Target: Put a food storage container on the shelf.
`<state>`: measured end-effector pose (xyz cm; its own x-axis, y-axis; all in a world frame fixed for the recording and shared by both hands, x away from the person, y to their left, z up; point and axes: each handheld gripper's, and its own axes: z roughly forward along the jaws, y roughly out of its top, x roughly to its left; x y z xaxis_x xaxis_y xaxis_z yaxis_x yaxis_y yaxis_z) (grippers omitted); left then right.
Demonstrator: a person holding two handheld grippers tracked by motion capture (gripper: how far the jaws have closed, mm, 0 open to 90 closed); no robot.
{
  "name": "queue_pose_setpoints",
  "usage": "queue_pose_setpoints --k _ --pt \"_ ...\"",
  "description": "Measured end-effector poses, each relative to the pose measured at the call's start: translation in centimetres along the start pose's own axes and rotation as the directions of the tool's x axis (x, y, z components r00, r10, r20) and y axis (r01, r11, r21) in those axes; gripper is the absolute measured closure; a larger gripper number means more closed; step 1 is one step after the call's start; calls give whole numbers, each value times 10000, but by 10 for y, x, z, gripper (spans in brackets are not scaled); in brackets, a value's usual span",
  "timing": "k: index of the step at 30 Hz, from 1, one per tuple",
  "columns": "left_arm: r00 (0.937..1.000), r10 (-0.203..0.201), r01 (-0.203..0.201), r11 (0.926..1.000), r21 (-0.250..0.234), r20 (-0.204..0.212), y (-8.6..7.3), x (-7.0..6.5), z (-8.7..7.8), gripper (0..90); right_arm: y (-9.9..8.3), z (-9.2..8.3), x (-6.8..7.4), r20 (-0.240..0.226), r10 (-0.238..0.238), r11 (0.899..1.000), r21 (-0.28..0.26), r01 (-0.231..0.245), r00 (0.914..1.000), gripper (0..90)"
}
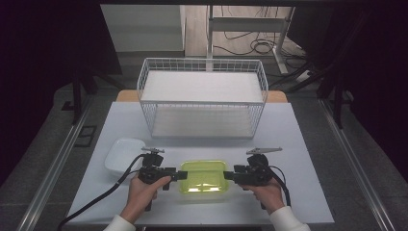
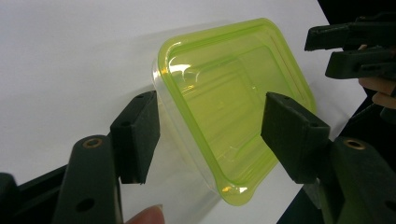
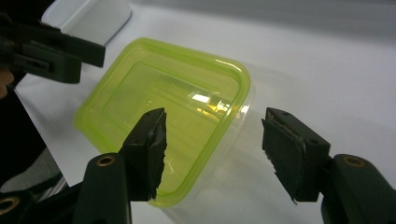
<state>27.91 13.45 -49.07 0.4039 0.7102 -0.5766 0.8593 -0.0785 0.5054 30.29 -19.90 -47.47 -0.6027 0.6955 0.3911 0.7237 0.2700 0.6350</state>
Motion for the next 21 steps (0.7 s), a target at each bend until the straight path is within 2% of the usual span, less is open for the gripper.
queue_pose_setpoints --k 3,8,11,13,15,17,21 --pt "9998 -89 86 9998 156 187 -2 3 7 373 -1 6 -2 11 342 9994 83 -342 9994 407" --pt "9998 -183 179 9992 359 114 -1 6 11 381 -2 11 -4 52 468 9987 197 -469 9989 414" --pt "9992 -329 321 9989 348 229 -1 7 13 397 -3 14 -4 -6 517 9983 270 -517 9987 429" --pt "9991 -366 357 9985 409 217 -1 8 14 415 -3 18 -6 -122 594 9972 469 -587 9982 446" --pt "9992 -351 341 9983 462 202 -2 9 14 421 -4 19 -7 -139 659 9966 499 -652 9977 454" --pt "9991 -364 352 9981 503 228 -3 7 14 431 -4 20 -10 -412 906 9947 523 -884 9950 475" --pt "9991 -368 356 9981 509 227 -3 7 13 445 -5 21 -10 -556 976 9939 569 -945 9937 495"
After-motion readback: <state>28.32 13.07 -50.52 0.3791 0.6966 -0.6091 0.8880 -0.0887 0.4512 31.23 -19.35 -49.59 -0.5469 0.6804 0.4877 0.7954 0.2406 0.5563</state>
